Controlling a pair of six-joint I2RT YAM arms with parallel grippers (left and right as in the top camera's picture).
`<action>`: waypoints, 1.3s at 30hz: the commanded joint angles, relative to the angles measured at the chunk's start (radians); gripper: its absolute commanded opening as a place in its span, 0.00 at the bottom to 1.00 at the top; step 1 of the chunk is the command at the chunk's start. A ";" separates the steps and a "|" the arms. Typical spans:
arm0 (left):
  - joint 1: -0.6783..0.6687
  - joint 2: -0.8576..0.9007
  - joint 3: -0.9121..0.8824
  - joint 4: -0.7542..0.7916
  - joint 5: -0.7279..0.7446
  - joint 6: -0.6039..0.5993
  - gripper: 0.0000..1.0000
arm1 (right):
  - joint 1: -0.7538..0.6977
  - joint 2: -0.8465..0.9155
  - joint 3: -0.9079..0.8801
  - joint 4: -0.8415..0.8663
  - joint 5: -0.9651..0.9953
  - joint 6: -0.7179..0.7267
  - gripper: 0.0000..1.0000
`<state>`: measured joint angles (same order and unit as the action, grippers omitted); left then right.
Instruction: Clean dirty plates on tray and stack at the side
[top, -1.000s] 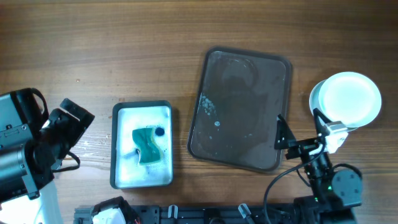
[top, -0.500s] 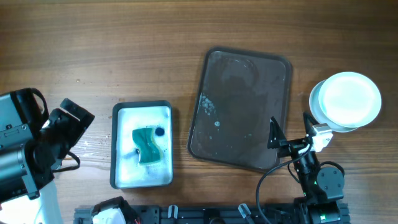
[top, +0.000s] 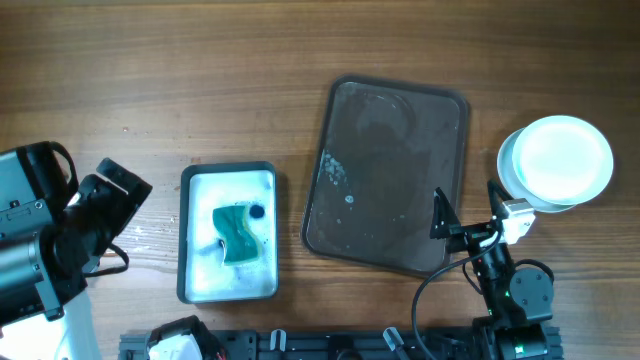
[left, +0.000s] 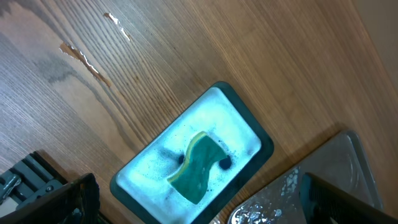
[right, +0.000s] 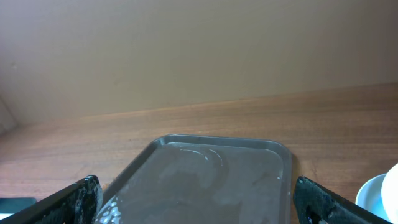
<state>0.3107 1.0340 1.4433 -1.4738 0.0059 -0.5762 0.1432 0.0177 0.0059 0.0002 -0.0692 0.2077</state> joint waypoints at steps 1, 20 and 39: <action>-0.008 -0.015 0.008 0.003 0.001 0.023 1.00 | 0.000 -0.002 0.000 0.001 0.018 0.004 1.00; -0.284 -0.670 -0.901 1.194 0.261 0.236 1.00 | 0.000 -0.002 0.000 0.001 0.018 0.004 1.00; -0.319 -1.031 -1.437 1.418 0.263 0.232 1.00 | 0.000 -0.002 0.000 0.001 0.018 0.004 1.00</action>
<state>0.0010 0.0132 0.0353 -0.0124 0.2638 -0.3588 0.1432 0.0177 0.0063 0.0002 -0.0689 0.2077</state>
